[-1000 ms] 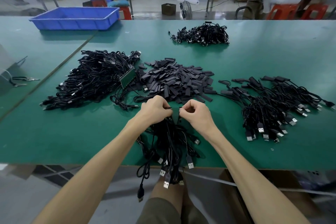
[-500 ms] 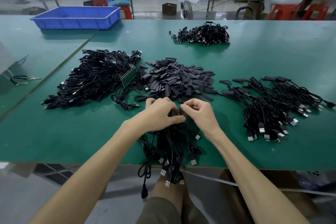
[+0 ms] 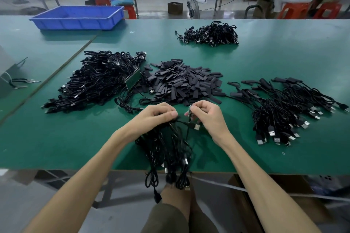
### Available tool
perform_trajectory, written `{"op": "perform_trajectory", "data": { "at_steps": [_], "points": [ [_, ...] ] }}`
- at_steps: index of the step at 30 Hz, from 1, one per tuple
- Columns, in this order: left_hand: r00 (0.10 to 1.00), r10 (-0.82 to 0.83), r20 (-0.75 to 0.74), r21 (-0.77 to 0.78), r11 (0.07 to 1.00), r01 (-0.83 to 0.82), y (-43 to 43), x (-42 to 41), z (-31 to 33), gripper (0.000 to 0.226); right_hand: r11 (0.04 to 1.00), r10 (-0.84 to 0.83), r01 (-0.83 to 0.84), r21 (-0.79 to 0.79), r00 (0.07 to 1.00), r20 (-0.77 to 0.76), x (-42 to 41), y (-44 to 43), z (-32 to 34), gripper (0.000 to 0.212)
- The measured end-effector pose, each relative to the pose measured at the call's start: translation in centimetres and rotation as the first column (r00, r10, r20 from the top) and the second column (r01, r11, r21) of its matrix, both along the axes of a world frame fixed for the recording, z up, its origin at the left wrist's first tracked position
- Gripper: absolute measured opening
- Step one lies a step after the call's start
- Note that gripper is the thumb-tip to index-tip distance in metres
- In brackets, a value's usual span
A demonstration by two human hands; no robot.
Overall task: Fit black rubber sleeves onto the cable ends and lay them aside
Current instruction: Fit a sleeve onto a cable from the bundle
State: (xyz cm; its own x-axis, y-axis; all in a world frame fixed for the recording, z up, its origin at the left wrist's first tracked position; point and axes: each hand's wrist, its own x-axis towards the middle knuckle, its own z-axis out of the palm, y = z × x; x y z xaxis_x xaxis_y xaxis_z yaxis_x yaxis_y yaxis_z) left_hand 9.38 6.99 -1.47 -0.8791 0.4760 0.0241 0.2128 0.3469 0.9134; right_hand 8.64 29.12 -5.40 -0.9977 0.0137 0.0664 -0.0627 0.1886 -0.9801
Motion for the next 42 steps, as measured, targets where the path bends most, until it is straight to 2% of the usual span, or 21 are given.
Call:
{"op": "perform_trajectory", "data": {
  "at_steps": [2,5,9,13,15,17,19,21,24,27,30,33,37,42],
  "points": [
    [0.997,0.082,-0.003,0.032,0.996,-0.082,-0.5,-0.1,-0.2,0.049,0.998,0.052,-0.051,-0.033,0.999,0.009,0.1,-0.1,0.0,0.008],
    [0.986,0.141,-0.086,-0.038,0.989,-0.145,-0.9,-0.7,-0.8,0.059,0.989,0.117,-0.114,-0.092,0.993,0.030,0.3,0.1,0.3,0.008],
    [0.968,0.134,-0.212,-0.174,0.970,-0.172,-1.3,-1.7,-1.6,0.042,0.973,0.134,-0.116,-0.198,0.988,0.081,0.5,0.6,0.8,0.010],
    [0.919,0.004,-0.395,-0.449,0.871,-0.197,-0.4,-2.1,-1.2,0.024,0.948,0.140,-0.109,-0.299,0.987,0.083,1.0,0.8,0.7,0.012],
    [0.901,-0.029,-0.433,-0.473,0.858,-0.200,0.6,-1.7,-0.2,0.022,0.929,0.137,-0.100,-0.356,0.987,0.079,1.2,0.9,0.7,0.012],
    [0.936,-0.089,-0.340,-0.509,0.855,-0.104,2.0,-1.0,0.9,0.037,0.918,0.129,-0.090,-0.385,0.989,0.077,1.3,1.1,0.7,0.011],
    [0.959,-0.189,-0.211,-0.597,0.802,0.027,3.6,-0.1,1.6,0.059,0.915,0.124,-0.083,-0.395,0.989,0.080,1.3,1.0,0.6,0.011],
    [0.950,-0.283,-0.133,-0.649,0.749,0.133,5.0,0.8,1.5,0.057,0.912,0.124,-0.083,-0.402,0.989,0.078,1.3,1.1,0.6,0.011],
    [0.942,-0.334,-0.022,-0.582,0.771,0.259,5.8,1.2,1.6,0.035,0.918,0.135,-0.100,-0.384,0.989,0.065,1.3,1.1,0.4,0.014],
    [0.937,-0.349,0.034,-0.359,0.870,0.337,5.7,0.8,2.8,0.028,0.910,0.155,-0.115,-0.399,0.985,0.069,1.3,1.0,0.4,0.023],
    [0.958,-0.284,0.031,-0.183,0.941,0.285,5.6,0.0,3.0,0.028,0.887,0.155,-0.109,-0.449,0.986,0.066,1.2,1.0,0.6,0.037],
    [0.989,-0.147,-0.017,-0.143,0.979,0.143,5.8,-0.9,2.3,0.029,0.869,0.132,-0.097,-0.485,0.990,0.039,1.1,1.0,0.5,0.040],
    [0.998,-0.055,-0.025,-0.145,0.988,0.051,6.1,-1.8,1.2,0.029,0.872,0.136,-0.104,-0.479,0.990,0.032,1.1,1.2,0.1,0.037],
    [0.995,-0.048,-0.083,-0.299,0.954,0.021,6.7,-2.3,0.1,0.028,0.858,0.120,-0.099,-0.504,0.993,0.010,1.0,1.3,0.0,0.028]
  ]
}}
